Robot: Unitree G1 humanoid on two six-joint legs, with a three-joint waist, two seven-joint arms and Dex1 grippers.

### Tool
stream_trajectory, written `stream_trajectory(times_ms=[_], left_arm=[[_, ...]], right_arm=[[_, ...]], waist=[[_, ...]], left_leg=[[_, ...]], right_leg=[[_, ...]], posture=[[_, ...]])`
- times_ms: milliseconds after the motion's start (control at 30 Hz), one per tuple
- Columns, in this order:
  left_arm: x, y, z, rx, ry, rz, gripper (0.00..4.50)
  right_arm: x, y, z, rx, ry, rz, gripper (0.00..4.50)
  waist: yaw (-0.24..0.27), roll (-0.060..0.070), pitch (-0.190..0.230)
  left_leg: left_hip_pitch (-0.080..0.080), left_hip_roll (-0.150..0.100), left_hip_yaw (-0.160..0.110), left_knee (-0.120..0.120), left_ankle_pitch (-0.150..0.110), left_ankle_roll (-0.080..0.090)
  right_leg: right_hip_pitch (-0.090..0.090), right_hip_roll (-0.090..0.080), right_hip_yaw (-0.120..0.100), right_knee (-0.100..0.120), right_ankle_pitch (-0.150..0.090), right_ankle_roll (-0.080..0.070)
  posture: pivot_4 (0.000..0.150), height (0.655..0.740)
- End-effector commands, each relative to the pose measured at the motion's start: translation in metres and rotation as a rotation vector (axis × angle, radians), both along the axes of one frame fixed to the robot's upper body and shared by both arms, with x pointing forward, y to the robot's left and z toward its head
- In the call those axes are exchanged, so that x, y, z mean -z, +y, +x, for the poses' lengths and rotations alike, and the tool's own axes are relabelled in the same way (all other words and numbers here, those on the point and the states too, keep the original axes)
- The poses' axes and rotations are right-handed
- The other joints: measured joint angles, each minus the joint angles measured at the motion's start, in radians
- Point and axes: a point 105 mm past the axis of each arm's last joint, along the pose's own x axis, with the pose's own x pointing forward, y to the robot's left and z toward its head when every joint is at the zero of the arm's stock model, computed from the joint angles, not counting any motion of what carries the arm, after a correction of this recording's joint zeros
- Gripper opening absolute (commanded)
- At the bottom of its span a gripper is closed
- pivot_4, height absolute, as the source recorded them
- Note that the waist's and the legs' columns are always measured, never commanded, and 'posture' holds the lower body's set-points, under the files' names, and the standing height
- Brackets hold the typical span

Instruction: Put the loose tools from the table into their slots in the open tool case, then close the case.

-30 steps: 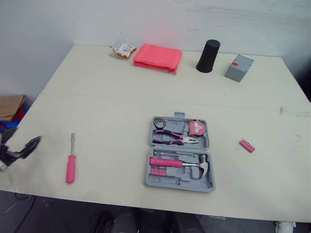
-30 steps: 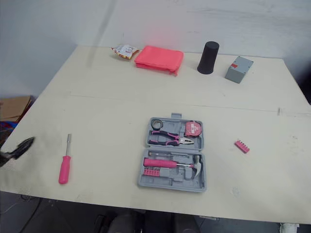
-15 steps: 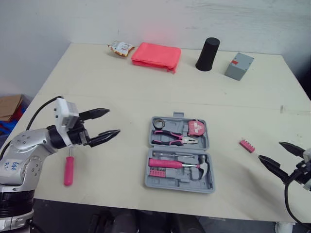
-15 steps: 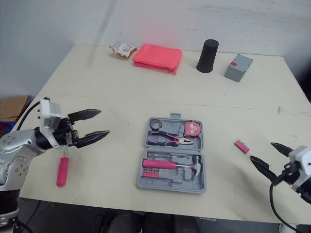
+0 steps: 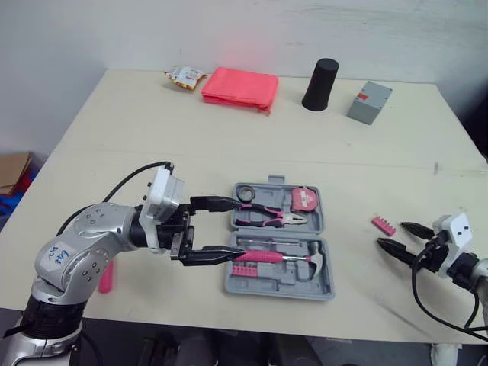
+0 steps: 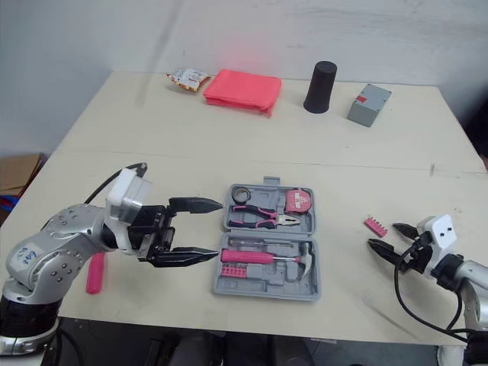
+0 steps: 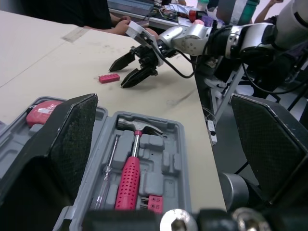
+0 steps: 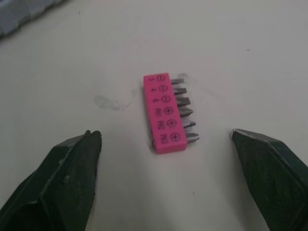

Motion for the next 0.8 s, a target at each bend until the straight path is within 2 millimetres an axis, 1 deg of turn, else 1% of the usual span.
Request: stream_trajectory(times_ms=[33,167,333,533,633,733,800], left_arm=[[-0.001,-0.001,-0.007,0.039,-0.027,0.019,4.44],[0.001,-0.002,-0.007,0.038,-0.026,0.018,4.44],[0.006,-0.005,-0.012,0.061,-0.012,0.029,4.44],[0.009,-0.005,-0.014,0.062,-0.005,0.046,4.44],[0.010,-0.004,-0.014,0.059,-0.005,0.051,4.50],[0.010,-0.004,-0.014,0.057,-0.004,0.052,4.50],[0.011,-0.003,-0.014,0.057,-0.003,0.056,4.50]], right_arm=[[0.000,-0.001,-0.001,-0.024,-0.001,-0.030,4.50],[0.000,0.003,0.002,-0.033,-0.010,-0.010,4.50],[0.001,0.010,0.006,-0.064,0.009,0.008,4.50],[0.003,0.009,0.011,-0.083,0.034,-0.010,4.50],[0.005,0.009,0.012,-0.085,0.041,-0.012,3.68],[0.005,0.008,0.013,-0.072,0.030,-0.011,2.23],[0.006,0.007,0.013,-0.060,0.020,-0.012,1.15]], waist=[[0.001,0.000,0.000],[0.001,0.000,0.000],[0.001,0.000,0.000],[-0.001,0.000,0.000],[0.000,0.000,0.000],[0.001,0.000,0.000],[0.001,0.000,0.000]], left_leg=[[0.000,0.000,0.000,0.000,0.000,0.000],[0.000,0.000,0.000,0.001,0.000,0.000],[0.000,0.000,0.000,0.001,0.000,0.000],[0.001,0.000,0.000,0.002,0.000,0.000],[0.001,0.000,0.000,0.003,0.000,0.000],[0.001,0.000,-0.001,0.003,0.000,0.000],[0.001,0.000,-0.001,0.003,0.000,0.000]], right_leg=[[0.000,0.000,0.000,0.000,0.000,0.000],[0.001,0.000,0.000,0.000,0.000,0.000],[0.001,0.000,0.000,0.000,0.000,0.000],[0.002,0.000,0.000,0.000,0.000,0.000],[0.002,0.000,0.000,0.001,0.000,0.000],[0.002,0.000,-0.001,0.000,0.000,0.000],[0.002,0.000,-0.001,0.000,0.000,0.000]], posture=[[0.150,0.7400],[0.150,0.7400],[0.150,0.7400],[0.150,0.7400],[0.150,0.7400],[0.150,0.7400],[0.150,0.7400]])
